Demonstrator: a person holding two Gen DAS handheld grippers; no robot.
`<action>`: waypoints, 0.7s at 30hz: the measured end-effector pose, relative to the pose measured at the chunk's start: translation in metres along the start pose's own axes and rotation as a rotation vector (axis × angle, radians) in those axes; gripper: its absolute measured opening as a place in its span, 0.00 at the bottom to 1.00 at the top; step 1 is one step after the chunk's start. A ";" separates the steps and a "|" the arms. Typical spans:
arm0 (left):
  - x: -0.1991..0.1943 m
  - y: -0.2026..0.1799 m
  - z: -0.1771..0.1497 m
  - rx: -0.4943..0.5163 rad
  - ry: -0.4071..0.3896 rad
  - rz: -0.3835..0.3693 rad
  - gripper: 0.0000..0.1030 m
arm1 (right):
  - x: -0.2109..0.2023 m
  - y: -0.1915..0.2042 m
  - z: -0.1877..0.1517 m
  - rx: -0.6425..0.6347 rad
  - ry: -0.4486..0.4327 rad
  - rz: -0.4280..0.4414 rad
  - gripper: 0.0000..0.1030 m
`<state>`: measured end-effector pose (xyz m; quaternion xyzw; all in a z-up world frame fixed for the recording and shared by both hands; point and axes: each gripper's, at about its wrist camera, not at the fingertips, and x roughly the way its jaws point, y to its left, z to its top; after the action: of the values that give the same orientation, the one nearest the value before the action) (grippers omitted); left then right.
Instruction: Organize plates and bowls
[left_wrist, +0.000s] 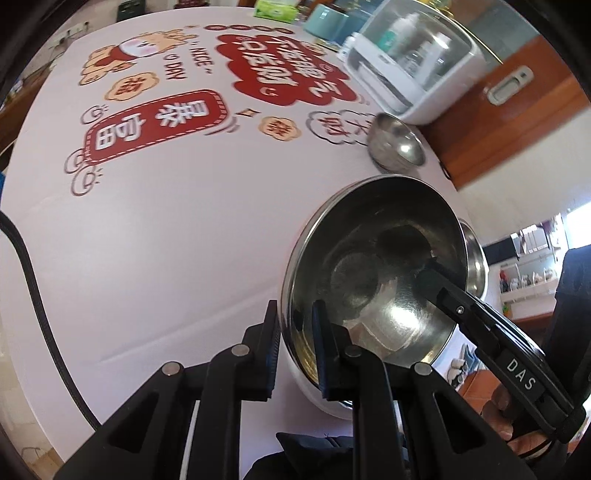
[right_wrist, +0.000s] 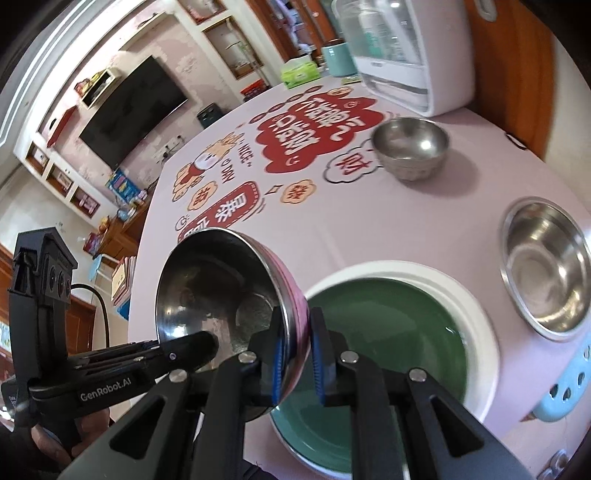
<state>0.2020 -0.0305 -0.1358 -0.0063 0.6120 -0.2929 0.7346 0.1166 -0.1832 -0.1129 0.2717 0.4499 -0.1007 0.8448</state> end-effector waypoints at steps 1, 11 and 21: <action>0.001 -0.005 -0.001 0.011 0.003 -0.007 0.13 | -0.005 -0.005 -0.002 0.011 -0.004 -0.007 0.12; 0.009 -0.051 -0.012 0.095 0.029 -0.065 0.14 | -0.037 -0.046 -0.011 0.072 -0.037 -0.058 0.12; 0.021 -0.094 -0.014 0.149 0.043 -0.099 0.15 | -0.060 -0.081 -0.013 0.105 -0.055 -0.077 0.12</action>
<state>0.1513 -0.1129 -0.1238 0.0245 0.6032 -0.3738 0.7041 0.0392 -0.2477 -0.0994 0.2955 0.4309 -0.1641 0.8367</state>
